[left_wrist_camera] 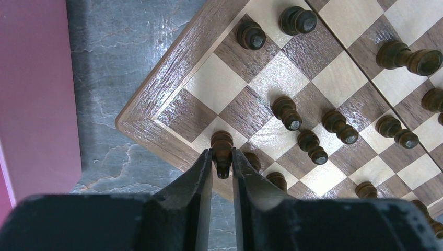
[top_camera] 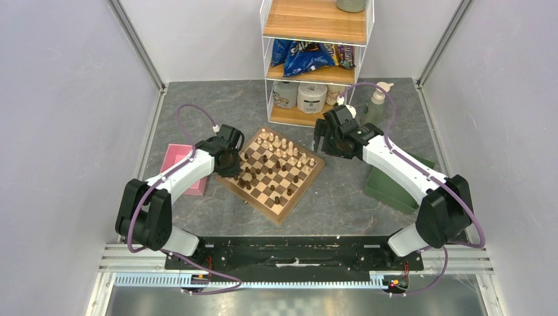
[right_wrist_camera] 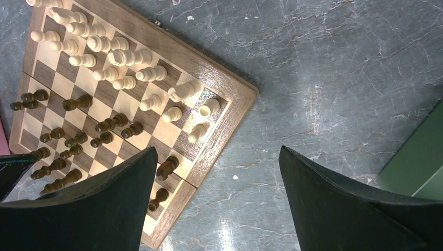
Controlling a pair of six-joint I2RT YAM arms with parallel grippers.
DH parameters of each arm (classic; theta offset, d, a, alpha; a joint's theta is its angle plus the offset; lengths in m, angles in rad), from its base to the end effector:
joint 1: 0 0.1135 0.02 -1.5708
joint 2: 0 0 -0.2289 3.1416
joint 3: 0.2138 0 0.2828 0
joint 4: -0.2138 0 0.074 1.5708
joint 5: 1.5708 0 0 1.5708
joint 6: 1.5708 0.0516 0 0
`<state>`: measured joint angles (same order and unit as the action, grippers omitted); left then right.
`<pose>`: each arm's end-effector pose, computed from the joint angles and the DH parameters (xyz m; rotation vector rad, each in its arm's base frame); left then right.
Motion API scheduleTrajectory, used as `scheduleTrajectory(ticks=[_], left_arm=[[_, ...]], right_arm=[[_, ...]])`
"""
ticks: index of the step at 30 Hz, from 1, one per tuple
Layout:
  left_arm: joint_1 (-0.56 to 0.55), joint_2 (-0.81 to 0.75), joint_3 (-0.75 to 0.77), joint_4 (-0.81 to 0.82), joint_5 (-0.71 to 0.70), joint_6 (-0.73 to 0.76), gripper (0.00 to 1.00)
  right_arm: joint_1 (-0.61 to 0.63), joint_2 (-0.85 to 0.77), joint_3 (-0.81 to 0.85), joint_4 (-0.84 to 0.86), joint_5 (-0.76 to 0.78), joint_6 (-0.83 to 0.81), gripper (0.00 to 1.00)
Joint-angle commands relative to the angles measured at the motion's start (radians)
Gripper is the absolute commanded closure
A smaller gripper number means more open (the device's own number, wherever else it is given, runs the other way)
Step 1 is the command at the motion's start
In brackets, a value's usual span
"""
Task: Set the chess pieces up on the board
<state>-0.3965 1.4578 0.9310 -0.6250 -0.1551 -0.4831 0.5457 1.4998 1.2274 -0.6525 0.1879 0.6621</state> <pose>0.2928 -0.1140 0.1397 -0.1613 2.6928 -0.0545 0.3137 0.1792 0.2257 0.2235 2.4842 0.2804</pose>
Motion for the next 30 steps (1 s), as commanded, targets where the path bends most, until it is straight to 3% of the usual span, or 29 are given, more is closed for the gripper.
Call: scheduleTrajectory(ticks=[1,7,17,30], left_arm=[[0.002,-0.012,0.000,0.015,-0.011,-0.023,0.71],[0.002,-0.028,0.028,0.015,-0.023,-0.027,0.58],[0.010,-0.073,0.127,-0.044,-0.083,-0.009,0.50],[0.030,0.050,0.293,-0.027,0.025,0.044,0.49]], right_arm=[[-0.003,0.005,0.044,0.006,-0.002,0.007,0.06],[-0.002,0.005,0.048,0.005,-0.002,0.005,0.06],[-0.002,-0.006,0.043,0.002,0.007,0.004,0.06],[-0.002,-0.028,0.037,-0.005,0.024,0.000,0.06]])
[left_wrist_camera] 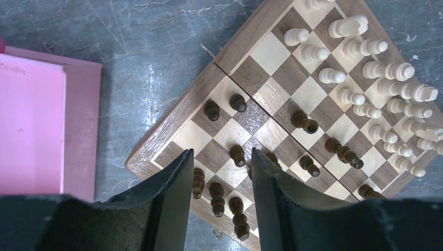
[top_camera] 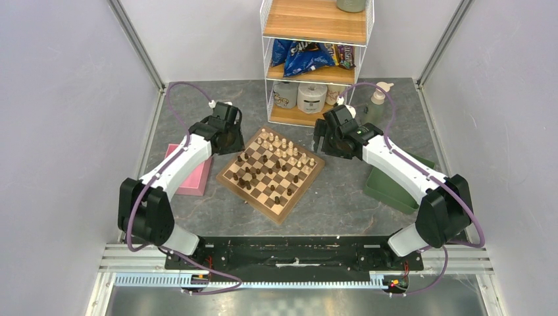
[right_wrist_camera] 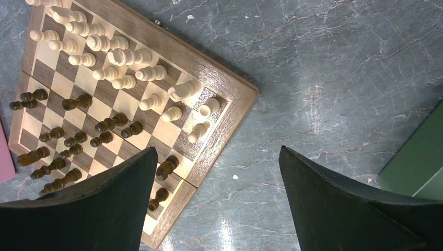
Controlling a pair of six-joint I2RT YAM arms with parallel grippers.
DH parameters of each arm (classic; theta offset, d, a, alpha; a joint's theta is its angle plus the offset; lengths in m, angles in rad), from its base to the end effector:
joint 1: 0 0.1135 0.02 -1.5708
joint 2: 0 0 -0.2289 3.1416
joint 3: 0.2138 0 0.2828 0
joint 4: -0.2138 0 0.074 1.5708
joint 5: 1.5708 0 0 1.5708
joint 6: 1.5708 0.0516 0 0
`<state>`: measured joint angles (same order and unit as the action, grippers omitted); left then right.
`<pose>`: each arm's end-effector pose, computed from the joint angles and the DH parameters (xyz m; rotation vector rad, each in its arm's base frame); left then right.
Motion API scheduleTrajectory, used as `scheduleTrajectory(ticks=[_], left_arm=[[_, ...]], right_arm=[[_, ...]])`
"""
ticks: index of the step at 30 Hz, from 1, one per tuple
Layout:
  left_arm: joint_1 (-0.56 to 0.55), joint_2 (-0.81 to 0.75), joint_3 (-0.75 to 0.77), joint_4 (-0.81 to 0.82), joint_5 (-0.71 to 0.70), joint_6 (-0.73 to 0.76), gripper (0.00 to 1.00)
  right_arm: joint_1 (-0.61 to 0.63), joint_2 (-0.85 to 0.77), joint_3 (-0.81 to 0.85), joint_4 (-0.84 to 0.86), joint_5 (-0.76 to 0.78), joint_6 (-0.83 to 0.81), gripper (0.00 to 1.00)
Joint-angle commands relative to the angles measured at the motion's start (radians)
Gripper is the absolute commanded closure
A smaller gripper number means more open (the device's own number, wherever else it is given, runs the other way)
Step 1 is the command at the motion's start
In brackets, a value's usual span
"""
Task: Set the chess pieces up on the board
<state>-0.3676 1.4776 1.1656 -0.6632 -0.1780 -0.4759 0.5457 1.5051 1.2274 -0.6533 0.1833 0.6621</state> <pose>0.3300 -0.1173 0.2104 -0.2058 2.5183 -0.1117 0.3140 0.1797 0.2238 0.2215 2.4917 0.2812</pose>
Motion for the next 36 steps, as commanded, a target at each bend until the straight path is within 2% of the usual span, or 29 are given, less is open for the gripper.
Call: scheduleTrajectory(ticks=[1,12,25,36], left_arm=[[0.002,0.038,0.066,0.011,0.057,0.040,0.49],[-0.037,0.117,0.118,0.065,0.173,0.046,0.48],[-0.172,0.291,0.220,0.042,0.072,0.002,0.48],[-0.179,0.358,0.238,0.042,0.028,-0.014,0.53]], right_arm=[[-0.002,-0.036,0.035,-0.006,0.031,0.000,0.06],[-0.003,-0.009,0.047,-0.005,0.042,-0.007,0.06],[-0.003,-0.011,0.046,-0.006,0.047,-0.014,0.06],[-0.003,-0.021,0.041,-0.009,0.048,-0.015,0.06]])
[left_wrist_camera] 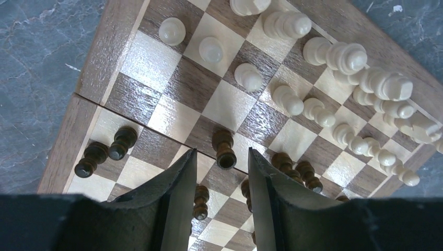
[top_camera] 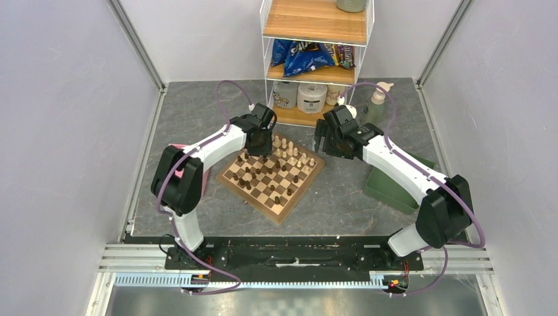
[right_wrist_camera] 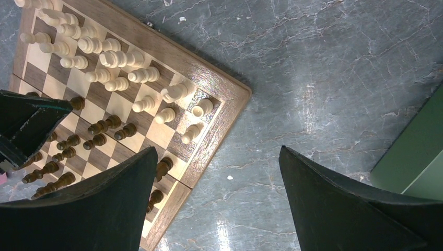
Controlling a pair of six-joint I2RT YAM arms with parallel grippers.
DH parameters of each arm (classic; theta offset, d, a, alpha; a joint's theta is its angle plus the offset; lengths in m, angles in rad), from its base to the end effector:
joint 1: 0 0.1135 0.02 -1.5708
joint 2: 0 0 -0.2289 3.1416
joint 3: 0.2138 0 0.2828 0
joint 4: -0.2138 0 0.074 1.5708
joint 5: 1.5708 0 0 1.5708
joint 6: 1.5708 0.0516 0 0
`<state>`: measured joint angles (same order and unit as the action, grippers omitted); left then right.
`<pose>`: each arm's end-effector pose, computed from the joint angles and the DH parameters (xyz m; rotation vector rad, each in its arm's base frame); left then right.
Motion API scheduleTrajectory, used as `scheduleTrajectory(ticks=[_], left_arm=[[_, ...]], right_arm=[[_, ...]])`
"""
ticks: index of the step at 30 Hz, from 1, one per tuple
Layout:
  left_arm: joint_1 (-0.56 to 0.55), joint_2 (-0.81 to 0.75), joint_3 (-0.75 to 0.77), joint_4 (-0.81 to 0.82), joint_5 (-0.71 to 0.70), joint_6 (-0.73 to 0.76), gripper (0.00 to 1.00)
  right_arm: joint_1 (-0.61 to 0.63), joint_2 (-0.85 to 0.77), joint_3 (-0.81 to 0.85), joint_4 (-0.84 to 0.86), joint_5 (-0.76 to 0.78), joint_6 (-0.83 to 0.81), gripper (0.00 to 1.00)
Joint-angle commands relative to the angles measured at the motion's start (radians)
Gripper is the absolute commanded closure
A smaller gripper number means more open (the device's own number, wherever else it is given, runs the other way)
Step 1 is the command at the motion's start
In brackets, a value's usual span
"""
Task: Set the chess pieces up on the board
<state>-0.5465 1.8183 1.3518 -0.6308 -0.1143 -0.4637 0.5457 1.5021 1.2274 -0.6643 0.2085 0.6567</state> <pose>0.3508 -0.2065 0.1532 0.0736 2.6668 -0.1779 0.3133 0.1778 0.2242 0.2237 2.4875 0.2461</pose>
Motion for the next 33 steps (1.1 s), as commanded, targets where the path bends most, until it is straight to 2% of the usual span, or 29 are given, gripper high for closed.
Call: scheduleTrajectory(ticks=[1,20,33], left_arm=[[0.000,0.023,0.055,0.010,-0.033,-0.025,0.53],[0.000,0.043,0.044,0.010,-0.016,-0.027,0.65],[0.000,0.052,0.044,0.008,-0.008,-0.026,0.66]], right_arm=[[-0.003,-0.018,0.040,0.003,0.024,-0.009,0.06],[-0.004,-0.017,0.040,0.000,0.021,-0.012,0.06],[-0.003,-0.020,0.038,0.000,0.022,-0.011,0.06]])
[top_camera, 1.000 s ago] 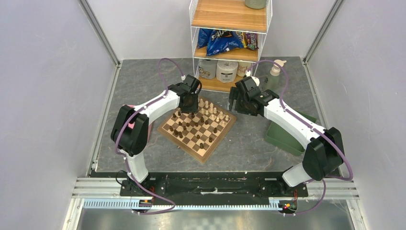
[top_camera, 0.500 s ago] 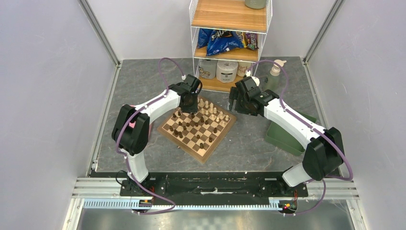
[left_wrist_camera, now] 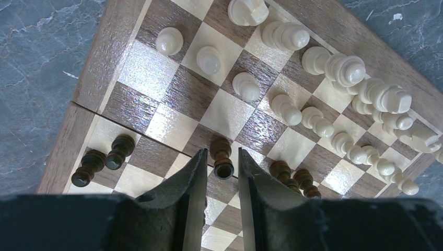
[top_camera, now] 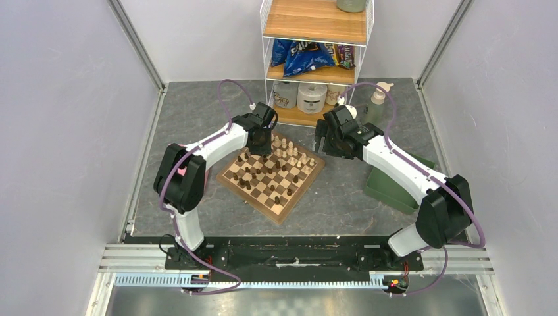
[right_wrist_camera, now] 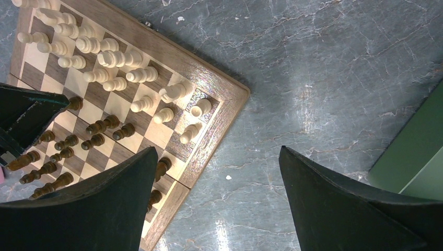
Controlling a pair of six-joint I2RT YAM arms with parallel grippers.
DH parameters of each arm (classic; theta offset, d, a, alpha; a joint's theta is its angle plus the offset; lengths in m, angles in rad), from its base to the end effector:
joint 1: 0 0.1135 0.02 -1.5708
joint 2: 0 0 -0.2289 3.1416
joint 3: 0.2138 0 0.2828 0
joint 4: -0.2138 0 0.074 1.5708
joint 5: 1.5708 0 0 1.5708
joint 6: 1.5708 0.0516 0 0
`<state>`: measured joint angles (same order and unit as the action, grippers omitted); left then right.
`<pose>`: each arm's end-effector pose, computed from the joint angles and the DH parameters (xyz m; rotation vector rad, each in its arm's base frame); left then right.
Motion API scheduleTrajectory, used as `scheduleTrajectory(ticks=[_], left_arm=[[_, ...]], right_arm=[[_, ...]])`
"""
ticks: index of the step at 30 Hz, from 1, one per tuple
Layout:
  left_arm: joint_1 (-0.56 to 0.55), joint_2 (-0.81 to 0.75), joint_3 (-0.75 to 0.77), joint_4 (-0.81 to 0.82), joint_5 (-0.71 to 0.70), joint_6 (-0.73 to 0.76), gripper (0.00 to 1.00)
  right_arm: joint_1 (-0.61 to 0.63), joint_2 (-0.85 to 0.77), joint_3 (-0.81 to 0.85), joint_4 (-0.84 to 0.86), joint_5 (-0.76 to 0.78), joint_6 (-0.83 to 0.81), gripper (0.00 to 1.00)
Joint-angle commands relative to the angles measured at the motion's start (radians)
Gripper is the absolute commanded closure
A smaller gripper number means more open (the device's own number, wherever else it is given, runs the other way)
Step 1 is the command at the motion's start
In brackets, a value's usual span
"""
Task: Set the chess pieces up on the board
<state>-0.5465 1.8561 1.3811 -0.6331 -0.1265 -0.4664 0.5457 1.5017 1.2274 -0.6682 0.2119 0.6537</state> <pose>0.3567 -0.2093 0.1481 0.0672 2.6721 -0.1574 0.3130 0.1774 0.2241 0.2210 2.4891 0.2387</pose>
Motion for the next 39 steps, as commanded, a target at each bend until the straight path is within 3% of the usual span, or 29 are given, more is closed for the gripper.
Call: scheduleTrajectory(ticks=[1,30,39], left_arm=[[0.000,0.015,0.014,0.012,0.004,-0.024,0.66],[0.000,0.028,0.024,-0.007,-0.007,-0.020,0.67],[0.000,-0.046,0.021,-0.009,-0.011,-0.021,0.89]], right_arm=[[-0.003,-0.019,0.038,0.004,0.019,-0.007,0.05],[-0.003,-0.017,0.035,0.004,0.017,-0.008,0.06],[-0.003,-0.018,0.037,0.004,0.018,-0.008,0.06]])
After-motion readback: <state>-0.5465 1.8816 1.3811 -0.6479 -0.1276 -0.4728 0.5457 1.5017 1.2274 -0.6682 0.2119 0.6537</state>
